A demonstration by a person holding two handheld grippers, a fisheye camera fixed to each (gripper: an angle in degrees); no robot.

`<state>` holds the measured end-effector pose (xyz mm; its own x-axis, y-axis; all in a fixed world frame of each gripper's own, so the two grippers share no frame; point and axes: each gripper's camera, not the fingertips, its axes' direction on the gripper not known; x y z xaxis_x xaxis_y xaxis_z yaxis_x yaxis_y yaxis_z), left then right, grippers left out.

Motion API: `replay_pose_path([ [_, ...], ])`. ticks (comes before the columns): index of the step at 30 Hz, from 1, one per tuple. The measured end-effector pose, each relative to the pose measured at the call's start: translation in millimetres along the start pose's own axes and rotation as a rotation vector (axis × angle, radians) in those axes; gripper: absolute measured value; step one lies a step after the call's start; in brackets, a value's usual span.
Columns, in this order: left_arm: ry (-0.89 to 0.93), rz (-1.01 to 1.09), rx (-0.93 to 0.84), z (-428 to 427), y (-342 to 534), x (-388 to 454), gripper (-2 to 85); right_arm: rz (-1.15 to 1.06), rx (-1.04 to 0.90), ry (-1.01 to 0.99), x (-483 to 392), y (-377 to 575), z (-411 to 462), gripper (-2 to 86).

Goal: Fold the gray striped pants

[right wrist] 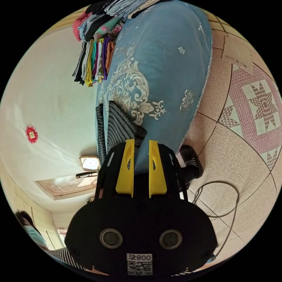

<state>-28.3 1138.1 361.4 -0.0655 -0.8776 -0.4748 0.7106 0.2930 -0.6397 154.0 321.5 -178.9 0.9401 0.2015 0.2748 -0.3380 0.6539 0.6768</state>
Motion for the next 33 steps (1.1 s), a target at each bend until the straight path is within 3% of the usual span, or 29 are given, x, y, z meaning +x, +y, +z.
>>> replay_pose_path([
  [6,0.058,-0.086,0.012,-16,-4,-50,10.0,0.056,-0.002,-0.076,35,-6,-11,9.1],
  [8,-0.001,-0.097,-0.004,-26,-2,-64,7.9,0.064,-0.02,-0.086,41,-11,-8,8.9],
  [12,0.058,-0.078,0.033,-45,13,-85,4.7,0.057,-0.02,-0.117,43,-15,-4,6.5],
  [22,0.096,0.012,0.07,-84,49,-126,2.7,-0.103,-0.077,-0.043,18,-35,-18,2.6],
  [25,0.116,-0.065,0.053,-71,51,-161,2.8,-0.067,-0.116,0.029,26,-42,-1,2.5],
  [33,0.108,-0.072,0.117,-95,57,-211,5.4,0.041,-0.103,-0.084,44,-37,28,3.0],
])
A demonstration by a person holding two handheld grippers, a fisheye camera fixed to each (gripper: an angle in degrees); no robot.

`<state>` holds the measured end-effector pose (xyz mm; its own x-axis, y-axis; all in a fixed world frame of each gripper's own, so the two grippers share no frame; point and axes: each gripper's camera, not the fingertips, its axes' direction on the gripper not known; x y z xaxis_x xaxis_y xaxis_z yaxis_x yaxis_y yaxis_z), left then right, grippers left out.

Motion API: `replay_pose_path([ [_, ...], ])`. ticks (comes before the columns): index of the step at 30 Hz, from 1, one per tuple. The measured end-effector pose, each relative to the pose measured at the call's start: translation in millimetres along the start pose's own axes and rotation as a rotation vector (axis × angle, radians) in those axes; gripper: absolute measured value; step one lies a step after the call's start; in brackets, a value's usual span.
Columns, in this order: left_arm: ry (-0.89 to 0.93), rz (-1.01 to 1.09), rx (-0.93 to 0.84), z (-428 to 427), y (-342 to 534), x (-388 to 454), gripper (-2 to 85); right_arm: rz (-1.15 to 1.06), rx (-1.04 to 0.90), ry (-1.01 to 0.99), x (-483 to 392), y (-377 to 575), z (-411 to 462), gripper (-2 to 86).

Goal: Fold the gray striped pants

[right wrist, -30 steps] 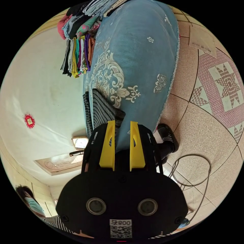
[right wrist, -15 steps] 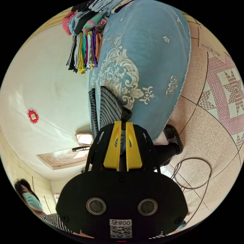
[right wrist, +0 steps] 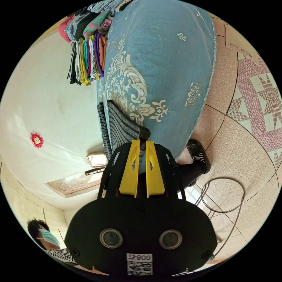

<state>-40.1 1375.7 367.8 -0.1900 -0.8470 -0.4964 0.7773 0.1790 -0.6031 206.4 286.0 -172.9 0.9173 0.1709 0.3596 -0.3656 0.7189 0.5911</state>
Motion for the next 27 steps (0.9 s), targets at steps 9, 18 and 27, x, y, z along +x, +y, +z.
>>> replay_pose_path([
  [9,-0.055,-0.026,0.186,-53,-58,-42,7.5,0.01,0.075,0.074,-17,15,11,3.0],
  [18,-0.279,0.003,0.15,-1,-149,-30,5.2,-0.303,-0.025,0.179,-141,24,108,2.9],
  [27,-0.411,0.096,0.276,42,-141,-28,3.6,-0.61,-0.174,0.321,-249,51,242,2.6],
])
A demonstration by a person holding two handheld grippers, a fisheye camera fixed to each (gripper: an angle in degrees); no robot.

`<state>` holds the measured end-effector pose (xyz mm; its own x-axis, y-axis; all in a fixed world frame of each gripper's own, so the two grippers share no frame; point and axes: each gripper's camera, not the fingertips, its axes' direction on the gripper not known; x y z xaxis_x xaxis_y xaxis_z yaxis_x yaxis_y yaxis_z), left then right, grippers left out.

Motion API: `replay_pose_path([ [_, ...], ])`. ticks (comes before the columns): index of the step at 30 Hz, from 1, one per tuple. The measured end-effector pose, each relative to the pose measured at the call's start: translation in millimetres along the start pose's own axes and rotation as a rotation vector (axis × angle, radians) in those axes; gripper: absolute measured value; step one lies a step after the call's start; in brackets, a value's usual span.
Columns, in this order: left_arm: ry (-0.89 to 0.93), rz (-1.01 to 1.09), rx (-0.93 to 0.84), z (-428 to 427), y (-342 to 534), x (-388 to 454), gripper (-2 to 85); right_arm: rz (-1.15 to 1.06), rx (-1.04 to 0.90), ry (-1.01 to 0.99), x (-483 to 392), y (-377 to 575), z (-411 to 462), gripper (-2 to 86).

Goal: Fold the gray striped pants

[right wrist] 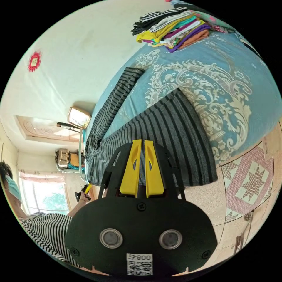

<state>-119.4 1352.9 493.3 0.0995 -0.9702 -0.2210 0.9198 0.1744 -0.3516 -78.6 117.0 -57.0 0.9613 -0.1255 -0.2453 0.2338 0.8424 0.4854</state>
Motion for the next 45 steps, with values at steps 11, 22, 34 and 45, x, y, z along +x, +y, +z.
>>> replay_pose_path([
  [11,-0.161,0.46,-0.102,184,-158,220,8.6,-0.725,-0.346,-0.089,-285,-92,253,5.7],
  [22,-0.57,0.709,-0.207,408,-250,386,7.2,-1.176,-0.414,0.06,-438,-92,413,5.9],
  [34,-0.591,0.55,-0.123,518,-265,385,1.0,-1.161,-0.538,0.077,-468,-113,487,0.3],
  [45,-0.588,0.646,0.129,542,-191,382,1.5,-1.024,-0.393,-0.002,-485,-176,474,0.1],
])
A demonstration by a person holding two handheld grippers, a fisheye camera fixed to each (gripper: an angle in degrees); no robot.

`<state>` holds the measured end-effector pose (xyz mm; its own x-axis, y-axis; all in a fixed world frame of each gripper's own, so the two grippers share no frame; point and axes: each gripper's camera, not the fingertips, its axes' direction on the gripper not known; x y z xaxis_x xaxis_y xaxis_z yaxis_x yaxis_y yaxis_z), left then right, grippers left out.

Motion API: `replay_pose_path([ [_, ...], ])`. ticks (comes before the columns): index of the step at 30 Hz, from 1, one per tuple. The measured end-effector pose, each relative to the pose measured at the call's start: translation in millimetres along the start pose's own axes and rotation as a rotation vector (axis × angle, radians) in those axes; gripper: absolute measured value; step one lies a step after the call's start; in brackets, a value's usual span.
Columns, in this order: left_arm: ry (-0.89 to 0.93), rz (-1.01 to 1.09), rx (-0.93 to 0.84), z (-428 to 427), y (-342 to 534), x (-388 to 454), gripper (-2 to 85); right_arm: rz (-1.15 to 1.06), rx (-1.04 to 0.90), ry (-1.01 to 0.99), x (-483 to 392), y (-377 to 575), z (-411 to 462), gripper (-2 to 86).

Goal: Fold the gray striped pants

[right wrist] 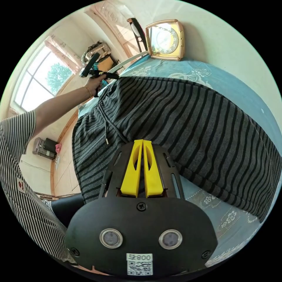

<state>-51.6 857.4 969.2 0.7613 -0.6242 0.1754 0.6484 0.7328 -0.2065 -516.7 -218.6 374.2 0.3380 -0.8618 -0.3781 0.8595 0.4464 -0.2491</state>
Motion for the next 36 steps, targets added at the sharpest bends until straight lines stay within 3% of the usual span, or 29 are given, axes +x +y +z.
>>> replay_pose_path([
  [2,0.003,-0.049,0.013,15,15,-4,1.0,0.08,0.05,0.025,25,-4,-9,0.1],
  [6,-0.025,-0.085,-0.061,48,20,-19,0.5,0.189,-0.097,0.043,62,-15,16,0.1],
  [7,-0.04,-0.129,-0.035,48,24,-27,0.4,0.192,-0.052,0.015,67,-16,17,0.1],
  [11,0.213,-0.05,0.088,41,28,-26,0.5,0.178,-0.053,0.028,72,-29,18,0.2],
  [15,0.335,0.05,0.036,70,18,5,1.0,0.17,-0.044,0.053,72,-38,19,0.2],
  [19,0.277,0.083,-0.184,144,2,43,1.2,0.138,-0.051,0.101,68,-49,20,0.3],
  [21,0.249,0.061,-0.115,149,2,46,1.2,0.122,-0.056,0.121,66,-54,20,0.3],
  [27,0.238,0.064,-0.174,168,-12,48,1.3,0.087,-0.056,0.116,66,-64,18,0.3],
  [32,0.266,0.073,-0.031,156,-15,35,2.9,0.056,-0.005,0.065,73,-76,-12,0.7],
  [36,0.302,0.085,-0.104,181,-31,36,7.3,0.022,0.057,0.135,86,-99,-32,1.9],
])
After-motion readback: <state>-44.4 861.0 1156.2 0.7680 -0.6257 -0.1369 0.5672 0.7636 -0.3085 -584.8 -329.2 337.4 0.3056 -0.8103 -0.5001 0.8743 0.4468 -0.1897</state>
